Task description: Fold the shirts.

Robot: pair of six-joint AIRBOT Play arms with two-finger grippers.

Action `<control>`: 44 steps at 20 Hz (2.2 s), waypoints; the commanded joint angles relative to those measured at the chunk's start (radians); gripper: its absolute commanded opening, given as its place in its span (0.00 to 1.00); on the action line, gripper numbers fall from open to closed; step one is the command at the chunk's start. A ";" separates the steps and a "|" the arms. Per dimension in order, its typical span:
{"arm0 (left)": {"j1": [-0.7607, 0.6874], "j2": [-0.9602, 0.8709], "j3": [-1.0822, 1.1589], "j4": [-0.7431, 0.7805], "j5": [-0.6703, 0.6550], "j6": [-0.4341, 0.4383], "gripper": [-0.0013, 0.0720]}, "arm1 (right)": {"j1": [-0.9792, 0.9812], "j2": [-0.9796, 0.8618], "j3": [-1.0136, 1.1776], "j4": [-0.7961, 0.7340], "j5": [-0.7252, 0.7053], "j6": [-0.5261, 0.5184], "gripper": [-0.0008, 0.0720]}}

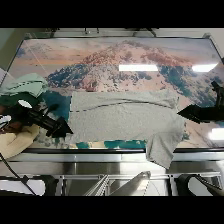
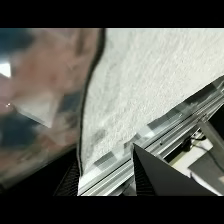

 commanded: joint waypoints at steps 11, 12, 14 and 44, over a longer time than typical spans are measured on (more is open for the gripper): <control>-0.100 0.000 -0.009 -0.023 0.124 0.077 0.05 | -0.004 0.063 -0.118 -0.460 0.117 0.606 0.55; -0.100 0.000 -0.010 -0.029 0.130 0.079 0.05 | -0.015 0.042 -0.131 -0.451 0.106 0.605 0.55; -0.100 0.001 -0.009 -0.041 0.129 0.082 0.05 | -0.028 -0.007 -0.159 -0.390 0.073 0.568 0.55; -0.082 0.001 -0.009 -0.044 -0.008 0.077 0.05 | -0.028 -0.027 -0.176 -0.046 0.203 0.219 0.03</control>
